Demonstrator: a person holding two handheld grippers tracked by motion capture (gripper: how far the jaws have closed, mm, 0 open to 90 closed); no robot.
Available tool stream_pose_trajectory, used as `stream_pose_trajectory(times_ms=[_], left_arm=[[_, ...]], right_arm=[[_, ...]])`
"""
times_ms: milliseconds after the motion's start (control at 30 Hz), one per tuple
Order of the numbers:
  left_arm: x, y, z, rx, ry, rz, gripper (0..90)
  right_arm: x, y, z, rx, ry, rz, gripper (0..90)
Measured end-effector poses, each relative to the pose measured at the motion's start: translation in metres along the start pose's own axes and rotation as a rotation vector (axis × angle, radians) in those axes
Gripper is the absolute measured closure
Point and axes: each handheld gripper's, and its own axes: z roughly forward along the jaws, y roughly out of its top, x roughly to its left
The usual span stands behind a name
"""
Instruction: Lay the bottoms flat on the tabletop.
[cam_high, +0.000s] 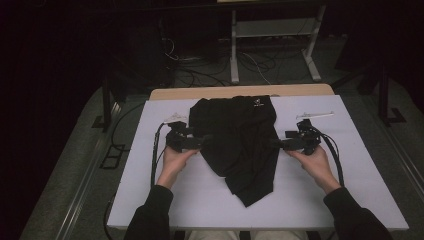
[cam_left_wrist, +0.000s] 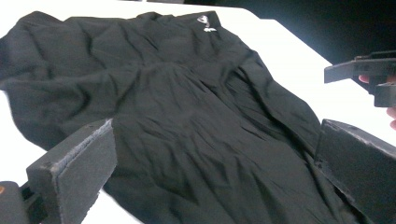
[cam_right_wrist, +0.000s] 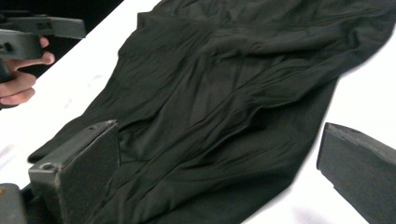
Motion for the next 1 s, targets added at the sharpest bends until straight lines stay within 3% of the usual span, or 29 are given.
stream_pose_trajectory(times_ms=[200,433,700,1000], left_arm=[[-0.013,-0.008,-0.005,-0.009,-0.026,0.025,0.1],[-0.019,-0.012,-0.01,-0.035,-0.051,0.022,0.1],[-0.019,-0.014,-0.01,-0.046,-0.052,0.01,0.1],[-0.024,-0.017,-0.009,-0.039,-0.06,0.015,0.1]], right_arm=[[0.02,-0.01,-0.005,-0.006,0.049,-0.017,3.7],[0.043,-0.023,-0.004,0.022,0.09,-0.039,9.4],[0.061,-0.034,0.008,0.095,0.075,-0.099,21.1],[0.08,-0.043,0.02,0.188,0.065,-0.088,43.0]])
